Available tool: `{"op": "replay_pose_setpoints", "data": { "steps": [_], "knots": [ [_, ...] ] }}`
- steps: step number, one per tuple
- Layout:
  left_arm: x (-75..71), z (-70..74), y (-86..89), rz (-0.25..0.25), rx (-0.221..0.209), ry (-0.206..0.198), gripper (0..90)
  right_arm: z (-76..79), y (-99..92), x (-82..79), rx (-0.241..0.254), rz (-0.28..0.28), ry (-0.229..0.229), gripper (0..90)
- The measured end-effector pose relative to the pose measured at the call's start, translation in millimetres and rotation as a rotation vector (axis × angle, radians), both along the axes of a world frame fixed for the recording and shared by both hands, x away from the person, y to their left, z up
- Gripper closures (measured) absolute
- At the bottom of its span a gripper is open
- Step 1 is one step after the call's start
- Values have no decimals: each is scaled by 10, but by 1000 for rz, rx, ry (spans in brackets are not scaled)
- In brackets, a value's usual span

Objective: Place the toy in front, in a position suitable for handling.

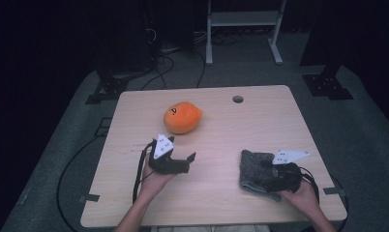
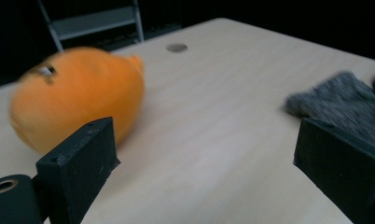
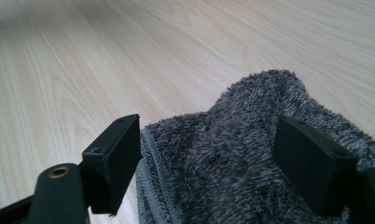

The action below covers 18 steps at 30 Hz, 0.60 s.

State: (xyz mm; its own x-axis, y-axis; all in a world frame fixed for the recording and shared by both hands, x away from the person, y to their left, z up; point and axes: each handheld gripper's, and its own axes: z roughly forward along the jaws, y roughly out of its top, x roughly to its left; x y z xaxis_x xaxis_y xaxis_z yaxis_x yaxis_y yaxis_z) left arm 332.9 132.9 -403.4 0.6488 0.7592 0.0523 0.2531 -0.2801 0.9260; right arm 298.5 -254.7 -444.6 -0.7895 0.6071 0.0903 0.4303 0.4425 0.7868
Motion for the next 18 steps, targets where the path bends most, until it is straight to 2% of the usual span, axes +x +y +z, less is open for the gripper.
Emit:
{"op": "replay_pose_setpoints", "data": {
  "steps": [2,3,4,5,6,7,9,10,12,14,15,18],
  "knots": [
    [137,73,17,13,-11,-16,54,-3,-3,1,-2,-1,2,223],
    [271,124,38,23,-12,-17,54,-3,-10,1,3,-3,3,223],
    [271,124,38,23,-12,-17,54,-3,-10,1,3,-3,3,223],
    [337,138,42,33,-13,-19,53,-2,-14,-1,5,-4,5,223],
    [462,155,51,56,-10,-21,53,-2,-15,-2,5,-4,6,223],
    [462,155,51,56,-10,-21,53,-2,-15,-2,5,-4,6,223],
    [583,164,65,80,-5,-27,53,-3,-9,-7,3,-3,4,223],
    [640,166,73,90,-4,-24,53,-3,-9,-7,3,-3,4,223],
    [770,173,95,114,-21,7,54,3,-4,-14,6,-4,-1,221],
    [945,161,138,146,-68,37,54,7,7,-21,11,0,-4,221],
    [945,161,138,146,-68,37,54,7,7,-21,11,0,-4,221],
    [1093,140,151,169,-73,53,55,6,23,-29,6,6,-4,221]
  ]
}}
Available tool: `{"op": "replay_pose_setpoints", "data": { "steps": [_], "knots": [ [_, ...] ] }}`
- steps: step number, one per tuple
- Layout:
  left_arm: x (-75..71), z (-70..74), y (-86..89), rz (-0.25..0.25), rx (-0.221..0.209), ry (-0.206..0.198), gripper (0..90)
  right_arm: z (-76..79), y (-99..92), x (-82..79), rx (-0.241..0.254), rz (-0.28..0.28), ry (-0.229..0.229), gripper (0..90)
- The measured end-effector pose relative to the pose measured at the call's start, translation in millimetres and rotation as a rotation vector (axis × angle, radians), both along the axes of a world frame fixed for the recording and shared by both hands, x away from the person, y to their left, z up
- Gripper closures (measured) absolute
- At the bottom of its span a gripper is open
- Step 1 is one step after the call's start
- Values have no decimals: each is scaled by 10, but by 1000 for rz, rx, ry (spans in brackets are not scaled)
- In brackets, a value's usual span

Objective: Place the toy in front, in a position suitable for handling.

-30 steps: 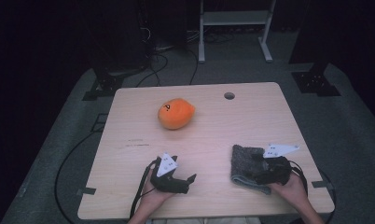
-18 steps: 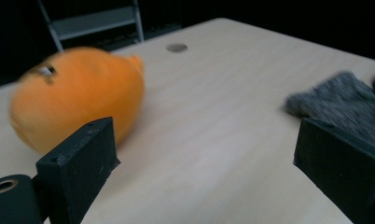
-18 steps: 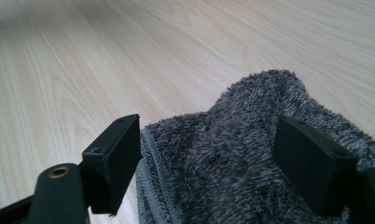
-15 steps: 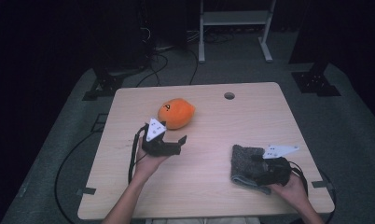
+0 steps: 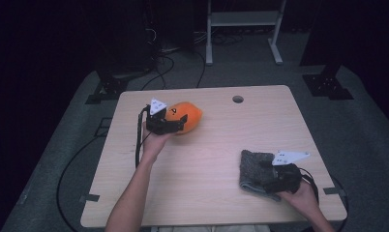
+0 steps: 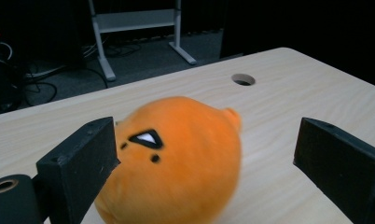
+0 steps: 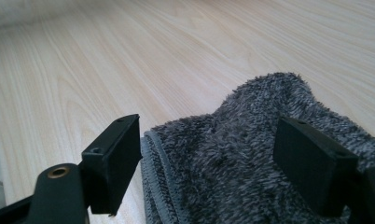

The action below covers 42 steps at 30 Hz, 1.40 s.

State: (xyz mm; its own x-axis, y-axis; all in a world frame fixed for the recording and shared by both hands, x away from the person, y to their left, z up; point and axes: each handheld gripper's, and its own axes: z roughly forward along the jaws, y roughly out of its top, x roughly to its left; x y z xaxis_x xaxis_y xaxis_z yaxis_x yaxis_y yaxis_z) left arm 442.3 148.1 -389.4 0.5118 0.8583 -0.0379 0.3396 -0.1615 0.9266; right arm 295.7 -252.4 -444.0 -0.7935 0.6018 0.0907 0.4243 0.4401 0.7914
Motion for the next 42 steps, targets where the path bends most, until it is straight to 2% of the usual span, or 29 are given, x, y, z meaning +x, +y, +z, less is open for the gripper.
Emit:
{"op": "replay_pose_setpoints", "data": {
  "steps": [4,7,10,12,14,17,18,19,20,24,25,30,31,32,33,35,36,39,42],
  "knots": [
    [138,-78,9,2,-22,15,67,-3,6,-3,-5,6,1,222],
    [242,-146,-3,20,2,40,67,2,-1,-9,-1,8,-1,222],
    [362,-180,-14,23,-21,64,67,1,-1,-13,0,13,0,222],
    [391,-186,-17,30,-19,71,66,0,2,-15,0,15,2,222],
    [440,-214,-23,38,-10,80,66,-1,8,-21,-2,17,1,222],
    [512,-306,-29,42,53,124,65,1,8,-33,0,23,2,222],
    [523,-334,-28,43,52,133,65,1,8,-33,0,23,2,222],
    [538,-399,0,44,0,155,53,-1,-1,-32,1,24,2,222],
    [536,-428,12,44,-21,152,53,-1,-2,-34,2,24,4,222],
    [509,-516,25,39,-25,146,59,3,12,-51,-1,32,5,223],
    [490,-546,41,36,-39,155,61,1,21,-55,-4,35,3,224],
    [479,-550,67,33,-49,180,68,-2,44,-60,-12,40,0,225],
    [470,-544,70,31,-37,181,80,-2,45,-60,-12,40,-1,225],
    [458,-537,64,34,-17,170,137,-1,44,-59,-10,40,-1,224],
    [449,-534,60,29,-5,160,137,-1,44,-59,-10,40,-1,224],
    [439,-534,38,32,3,158,181,-1,41,-57,-8,39,1,225],
    [435,-527,12,27,5,162,231,-1,39,-55,-7,41,-1,226],
    [425,-500,-19,19,43,156,266,0,38,-55,-4,42,0,227],
    [410,-452,-42,13,75,151,342,-1,42,-55,-6,46,2,226]
  ]
}}
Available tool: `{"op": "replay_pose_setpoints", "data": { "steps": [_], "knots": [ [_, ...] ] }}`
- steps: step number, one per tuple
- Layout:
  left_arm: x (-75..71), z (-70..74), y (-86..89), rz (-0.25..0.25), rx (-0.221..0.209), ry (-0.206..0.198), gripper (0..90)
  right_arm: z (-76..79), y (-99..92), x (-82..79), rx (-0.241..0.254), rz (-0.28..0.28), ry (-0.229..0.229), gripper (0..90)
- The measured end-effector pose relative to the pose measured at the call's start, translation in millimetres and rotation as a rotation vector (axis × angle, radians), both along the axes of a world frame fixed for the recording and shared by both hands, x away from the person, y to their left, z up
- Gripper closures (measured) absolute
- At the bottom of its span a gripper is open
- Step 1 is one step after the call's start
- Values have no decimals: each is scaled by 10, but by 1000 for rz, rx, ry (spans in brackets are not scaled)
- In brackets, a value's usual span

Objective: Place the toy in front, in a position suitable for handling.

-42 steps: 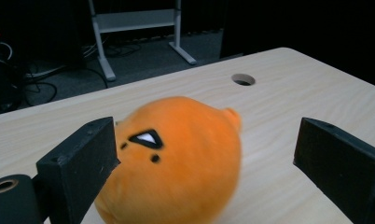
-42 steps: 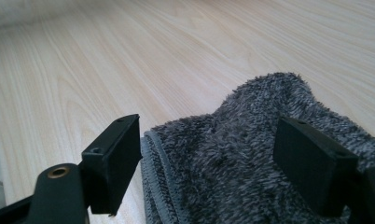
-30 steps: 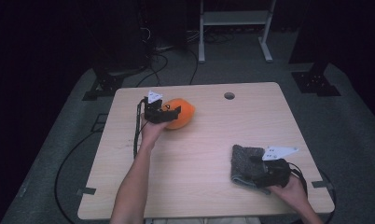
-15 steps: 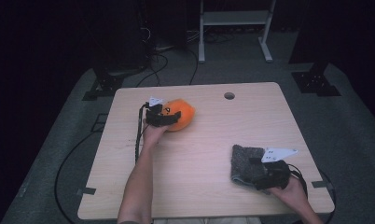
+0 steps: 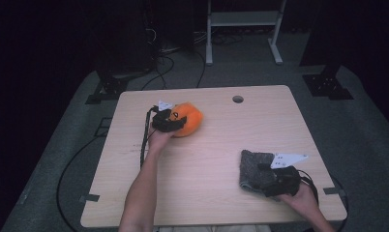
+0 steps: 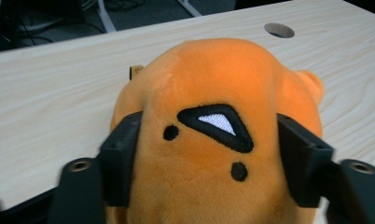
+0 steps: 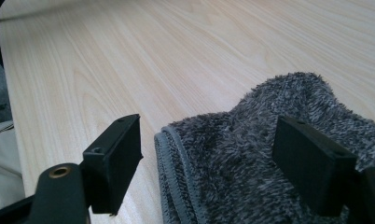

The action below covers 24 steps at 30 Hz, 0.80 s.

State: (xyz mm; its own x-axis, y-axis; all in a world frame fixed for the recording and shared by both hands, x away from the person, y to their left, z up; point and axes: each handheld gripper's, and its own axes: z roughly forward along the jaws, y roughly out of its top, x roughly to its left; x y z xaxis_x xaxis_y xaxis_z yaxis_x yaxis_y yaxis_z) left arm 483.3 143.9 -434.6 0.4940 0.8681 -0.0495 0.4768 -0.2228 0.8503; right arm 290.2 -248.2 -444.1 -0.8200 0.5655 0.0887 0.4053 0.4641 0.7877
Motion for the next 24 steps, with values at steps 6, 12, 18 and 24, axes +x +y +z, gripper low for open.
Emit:
{"op": "replay_pose_setpoints", "data": {
  "steps": [6,12,18,24],
  "knots": [
    [-31,57,-4,-19,-17,-16,401,5,-6,-2,4,-2,2,226],
    [-200,187,24,-81,-75,-59,412,0,-35,15,7,-12,4,226],
    [-482,328,43,-139,-128,-112,415,5,-110,46,25,-54,-1,226],
    [-864,439,-70,-271,-107,-150,413,4,-139,67,31,-78,-5,226]
  ]
}}
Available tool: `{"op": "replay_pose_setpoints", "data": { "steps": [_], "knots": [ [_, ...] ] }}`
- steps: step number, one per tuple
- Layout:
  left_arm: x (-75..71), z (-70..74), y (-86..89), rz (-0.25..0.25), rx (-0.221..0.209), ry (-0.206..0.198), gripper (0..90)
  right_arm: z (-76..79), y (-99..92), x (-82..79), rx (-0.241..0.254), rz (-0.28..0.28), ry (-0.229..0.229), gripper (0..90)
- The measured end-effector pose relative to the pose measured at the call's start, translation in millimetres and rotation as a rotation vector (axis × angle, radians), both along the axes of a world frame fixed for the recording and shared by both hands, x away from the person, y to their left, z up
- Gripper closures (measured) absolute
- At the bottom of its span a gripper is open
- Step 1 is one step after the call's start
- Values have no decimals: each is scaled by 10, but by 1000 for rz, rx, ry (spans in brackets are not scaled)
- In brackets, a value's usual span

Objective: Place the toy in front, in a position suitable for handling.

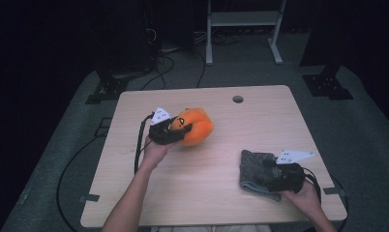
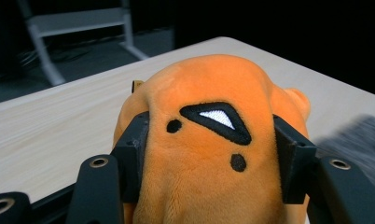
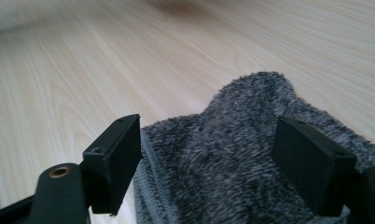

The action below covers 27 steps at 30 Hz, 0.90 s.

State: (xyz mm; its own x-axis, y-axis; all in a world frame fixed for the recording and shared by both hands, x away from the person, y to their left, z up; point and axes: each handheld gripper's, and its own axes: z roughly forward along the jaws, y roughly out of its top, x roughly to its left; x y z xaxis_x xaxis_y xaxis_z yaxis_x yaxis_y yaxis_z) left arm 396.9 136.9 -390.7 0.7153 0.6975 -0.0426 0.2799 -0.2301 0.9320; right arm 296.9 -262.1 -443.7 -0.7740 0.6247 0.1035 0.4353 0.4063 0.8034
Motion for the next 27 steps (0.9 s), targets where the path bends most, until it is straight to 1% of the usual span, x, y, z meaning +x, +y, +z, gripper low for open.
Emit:
{"op": "replay_pose_setpoints", "data": {
  "steps": [1,2,3,5,7,8,11,13,15,16,17,18,19,20,21,22,24,25,26,27],
  "knots": [
    [-86,4,-30,-27,-9,-2,413,1,-4,5,-1,-4,-2,226],
    [-133,1,-50,-42,-8,-6,413,0,-11,12,7,-11,0,226],
    [-210,-4,-94,-65,6,-14,413,0,-16,16,10,-14,0,226],
    [-321,-13,-169,-96,40,-33,412,1,-26,19,13,-20,-3,226],
    [-417,-33,-220,-124,41,-36,412,11,-36,17,23,-25,1,226],
    [-466,-45,-239,-135,42,-40,411,16,-40,15,24,-26,-5,226],
    [-598,-88,-282,-157,65,-48,411,21,-44,7,19,-32,-16,226],
    [-668,-120,-294,-166,73,-51,410,18,-51,13,15,-33,-18,226],
    [-730,-170,-288,-170,68,-48,407,17,-66,32,10,-43,-19,226],
    [-730,-170,-288,-170,68,-48,406,17,-66,32,10,-43,-19,226],
    [-753,-194,-297,-175,77,-43,406,14,-70,46,10,-47,-18,226],
    [-779,-216,-307,-180,65,-32,399,12,-76,72,17,-51,-11,226],
    [-808,-239,-314,-195,58,-28,394,11,-69,126,9,-56,-12,226],
    [-834,-259,-325,-207,50,-24,394,11,-69,126,9,-56,-12,226],
    [-889,-317,-357,-226,49,-17,391,8,-48,168,-7,-62,-11,226],
    [-889,-317,-357,-226,49,-17,389,8,-48,168,-7,-62,-11,226],
    [-922,-380,-395,-239,68,-12,384,2,-16,215,-18,-56,-10,226],
    [-934,-414,-413,-245,77,-6,377,-3,5,237,-27,-53,-3,228],
    [-945,-450,-430,-256,86,-5,361,-18,49,283,-33,-45,21,254],
    [-961,-487,-444,-267,93,-8,361,-18,49,283,-33,-45,21,254]
  ]
}}
